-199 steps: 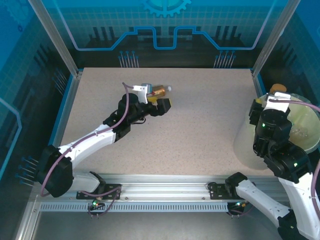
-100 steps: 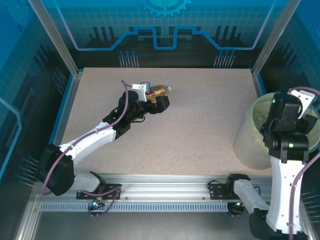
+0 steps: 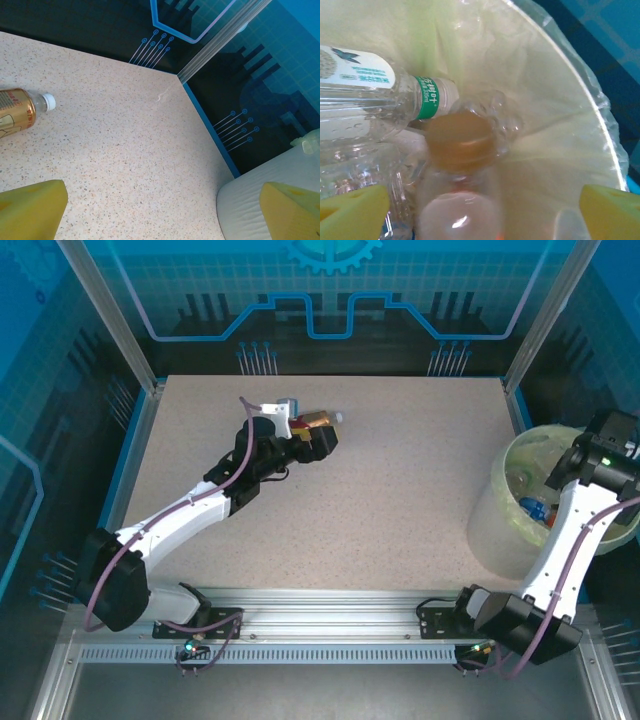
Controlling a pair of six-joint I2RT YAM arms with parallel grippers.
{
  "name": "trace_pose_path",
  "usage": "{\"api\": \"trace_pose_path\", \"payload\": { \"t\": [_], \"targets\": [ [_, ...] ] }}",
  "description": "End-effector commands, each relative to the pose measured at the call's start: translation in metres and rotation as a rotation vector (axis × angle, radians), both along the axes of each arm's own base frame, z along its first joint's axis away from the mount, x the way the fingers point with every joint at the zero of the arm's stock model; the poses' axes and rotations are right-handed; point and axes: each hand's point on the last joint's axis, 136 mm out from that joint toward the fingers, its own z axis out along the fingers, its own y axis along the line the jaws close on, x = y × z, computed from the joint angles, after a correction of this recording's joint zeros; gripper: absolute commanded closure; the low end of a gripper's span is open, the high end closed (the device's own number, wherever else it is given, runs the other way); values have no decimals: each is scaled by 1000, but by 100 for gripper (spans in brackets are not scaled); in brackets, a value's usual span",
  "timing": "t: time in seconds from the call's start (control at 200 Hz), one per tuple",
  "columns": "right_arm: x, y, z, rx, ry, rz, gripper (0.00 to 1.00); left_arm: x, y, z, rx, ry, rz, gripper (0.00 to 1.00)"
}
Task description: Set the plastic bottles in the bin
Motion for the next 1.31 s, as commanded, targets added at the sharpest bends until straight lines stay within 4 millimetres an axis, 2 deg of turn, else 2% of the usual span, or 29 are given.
{"api": "trace_pose_path", "payload": {
  "t": [0.0, 0.215, 0.435, 0.66, 0.75, 0.905, 1.046, 1.241, 1.301],
  "targets": [
    [-4, 0, 15, -21, -49, -24, 0, 5, 7, 9, -15, -5, 36, 1],
    [3, 9, 30, -50, -123, 20, 0, 9, 14, -2, 12, 13, 68, 1],
    [10, 27, 47, -82, -238, 79, 0, 21, 37, -23, 62, 70, 164, 1],
    [31, 71, 72, -97, -419, 250, 0, 37, 75, -41, 176, 130, 329, 1],
    [37, 88, 80, -90, -500, 308, 0, 44, 79, -42, 235, 98, 324, 1],
    [39, 103, 88, -71, -565, 362, 0, 63, 86, -45, 350, 47, 313, 1],
    [45, 136, 92, 29, -719, 510, 0, 87, 100, -48, 403, 32, 345, 1],
    [32, 166, 104, 89, -858, 646, 0, 111, 99, -61, 541, 20, 288, 1],
    [29, 176, 110, 106, -901, 701, 0, 118, 104, -65, 614, 7, 302, 1]
  ]
}}
